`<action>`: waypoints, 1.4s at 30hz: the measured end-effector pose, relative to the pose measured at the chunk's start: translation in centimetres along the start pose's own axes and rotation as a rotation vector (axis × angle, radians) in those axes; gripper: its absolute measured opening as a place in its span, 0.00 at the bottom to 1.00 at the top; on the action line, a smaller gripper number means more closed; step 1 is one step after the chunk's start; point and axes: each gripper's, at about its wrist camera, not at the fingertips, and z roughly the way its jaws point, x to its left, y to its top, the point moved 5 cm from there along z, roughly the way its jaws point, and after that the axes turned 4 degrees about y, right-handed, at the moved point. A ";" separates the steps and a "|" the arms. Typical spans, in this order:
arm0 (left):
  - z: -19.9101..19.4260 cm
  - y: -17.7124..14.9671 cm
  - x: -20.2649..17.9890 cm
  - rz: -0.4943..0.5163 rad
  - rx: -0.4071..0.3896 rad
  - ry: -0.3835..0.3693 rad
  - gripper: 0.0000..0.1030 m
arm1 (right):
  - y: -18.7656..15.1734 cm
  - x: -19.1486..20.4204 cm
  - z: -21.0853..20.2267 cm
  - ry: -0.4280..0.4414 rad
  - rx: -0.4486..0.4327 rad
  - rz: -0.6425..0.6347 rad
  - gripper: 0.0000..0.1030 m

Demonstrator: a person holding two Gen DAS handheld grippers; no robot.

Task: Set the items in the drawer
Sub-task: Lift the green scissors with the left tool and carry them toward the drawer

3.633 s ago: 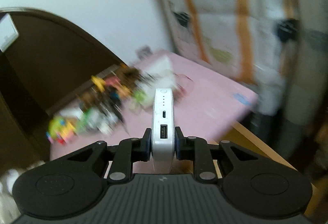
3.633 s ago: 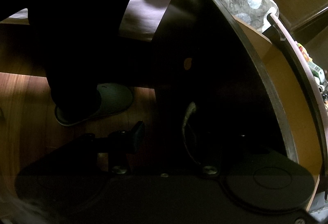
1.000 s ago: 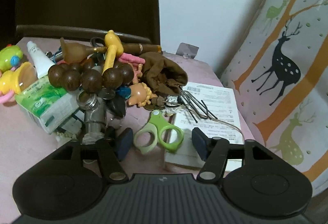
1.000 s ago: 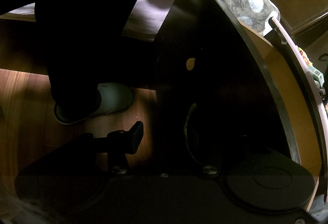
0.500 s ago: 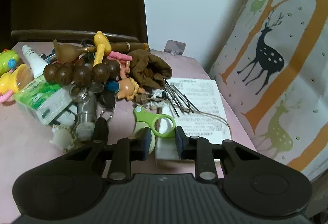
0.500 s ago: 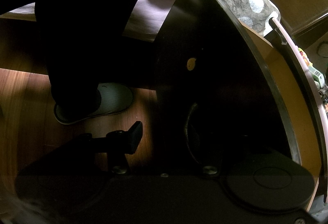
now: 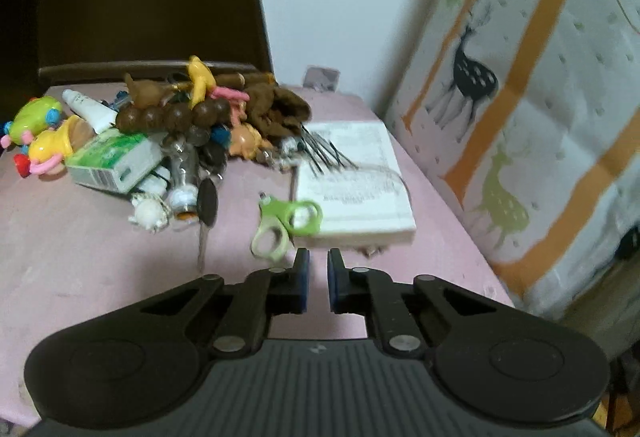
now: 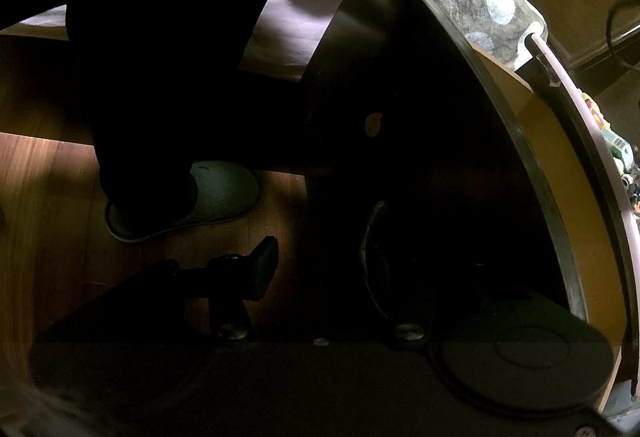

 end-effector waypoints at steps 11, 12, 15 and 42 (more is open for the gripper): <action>2.4 -0.2 -4.5 0.607 -0.059 0.338 0.65 | -0.1 0.0 0.1 0.000 -0.001 -0.003 0.51; 2.9 -0.3 -4.5 0.633 -0.043 0.346 0.54 | -0.1 0.0 0.1 0.000 -0.001 -0.004 0.51; 4.2 -0.3 -4.3 0.683 -0.003 0.354 0.30 | -0.1 0.0 0.1 0.000 -0.004 -0.008 0.51; -9.9 -4.8 -6.0 0.396 -0.031 0.154 0.04 | 0.0 -0.1 0.1 0.000 0.010 -0.005 0.49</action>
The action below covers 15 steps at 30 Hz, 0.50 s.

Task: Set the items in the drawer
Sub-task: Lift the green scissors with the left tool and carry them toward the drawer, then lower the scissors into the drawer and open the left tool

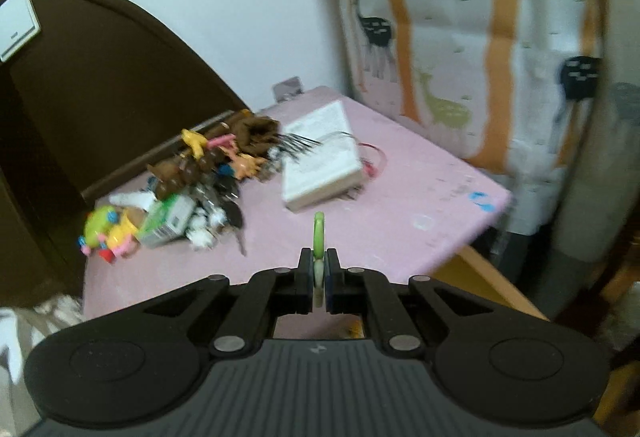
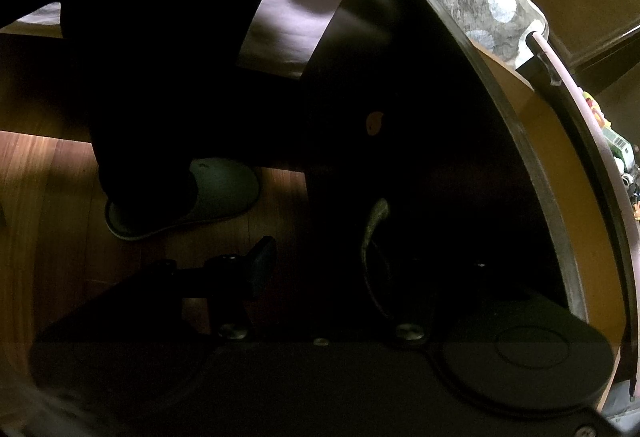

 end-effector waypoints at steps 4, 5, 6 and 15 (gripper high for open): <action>-1.1 -2.4 -1.9 -0.007 0.039 -0.054 0.04 | 0.0 0.0 0.1 -0.002 0.001 -0.001 0.48; -0.9 -3.1 -2.4 -0.008 0.057 -0.069 0.04 | 0.0 0.0 0.1 -0.002 0.001 -0.001 0.48; -0.8 -3.9 -2.9 -0.010 0.074 -0.084 0.04 | 0.0 0.0 0.1 -0.002 0.001 -0.001 0.48; 4.9 -10.6 -7.1 -0.023 0.267 -0.209 0.04 | 0.0 0.1 0.1 -0.005 0.001 -0.004 0.49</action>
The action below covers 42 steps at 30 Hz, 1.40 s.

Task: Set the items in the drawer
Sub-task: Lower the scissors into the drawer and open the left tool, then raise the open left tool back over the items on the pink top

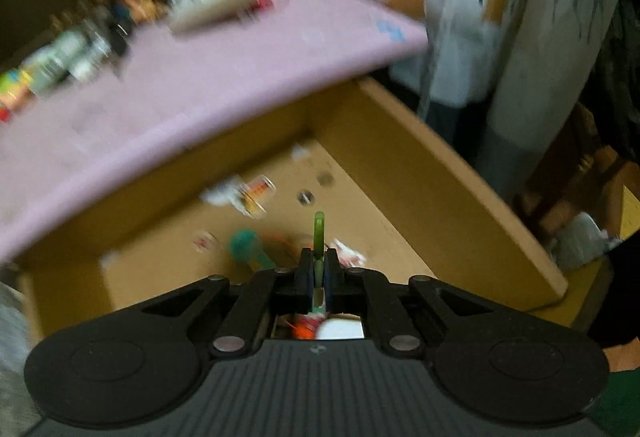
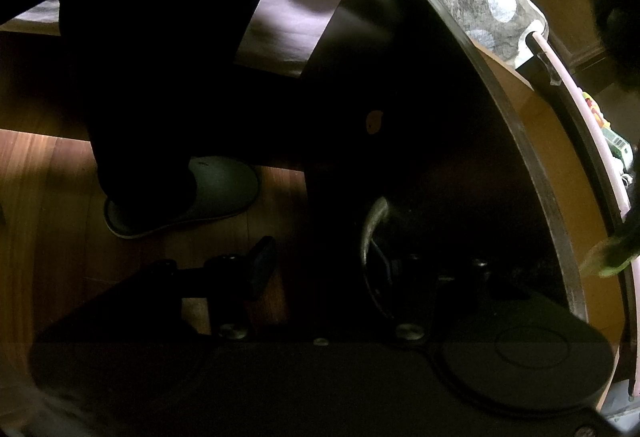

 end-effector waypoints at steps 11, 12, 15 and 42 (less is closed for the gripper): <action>9.3 -0.9 -1.0 -0.175 0.159 -0.230 0.04 | -0.2 0.0 0.0 0.000 -0.007 -0.007 0.50; 9.8 -1.0 -0.9 -0.180 0.173 -0.234 0.04 | -0.2 0.0 0.0 0.000 -0.008 -0.009 0.50; 10.3 -1.2 -0.2 -0.206 0.189 -0.219 0.05 | -0.2 0.0 0.0 -0.001 -0.010 -0.011 0.50; -4.0 5.9 4.7 -0.197 -0.104 0.015 0.63 | 0.0 0.1 0.0 -0.004 -0.003 -0.008 0.51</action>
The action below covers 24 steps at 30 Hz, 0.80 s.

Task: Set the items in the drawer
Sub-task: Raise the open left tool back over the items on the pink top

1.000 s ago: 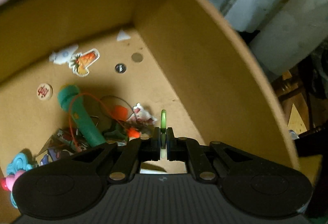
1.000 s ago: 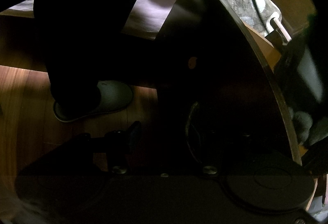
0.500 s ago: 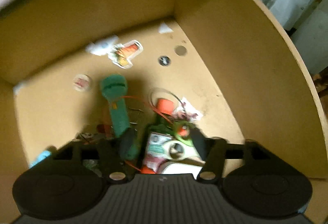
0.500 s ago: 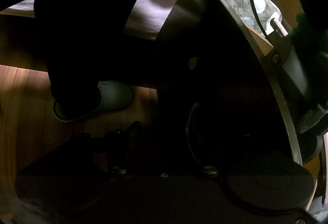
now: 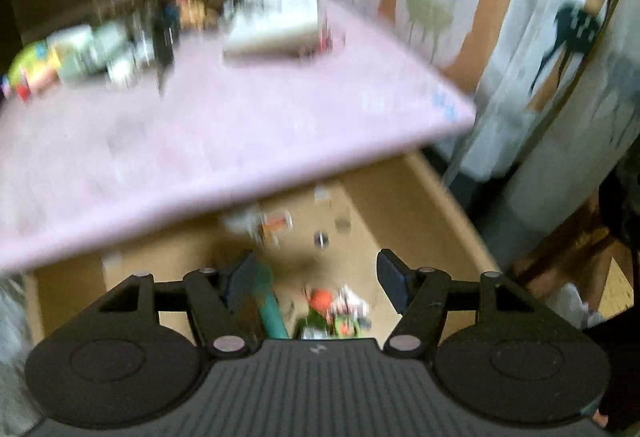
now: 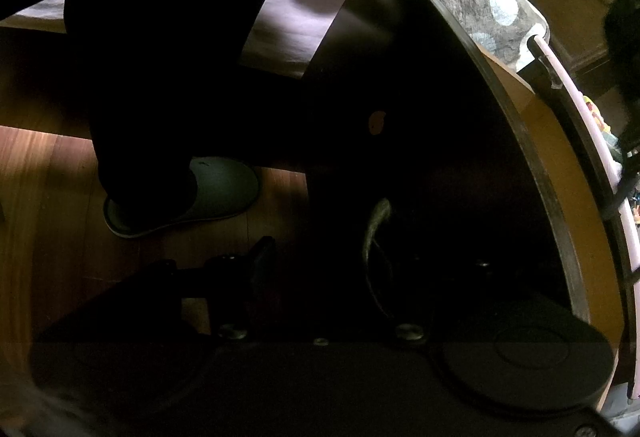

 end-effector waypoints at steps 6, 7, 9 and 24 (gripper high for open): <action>-0.1 5.6 1.7 -0.051 -0.138 0.038 0.63 | 0.0 0.0 0.0 0.000 -0.001 0.001 0.52; 0.2 6.5 2.2 -0.059 -0.150 0.041 0.63 | 0.0 0.0 0.1 0.000 -0.001 0.000 0.52; 0.9 8.5 2.6 -0.064 -0.175 0.054 0.63 | 0.0 0.1 0.0 -0.001 -0.001 0.001 0.52; 8.0 17.3 5.0 -0.150 -0.227 0.087 0.38 | -0.1 0.2 0.0 -0.002 -0.008 -0.009 0.52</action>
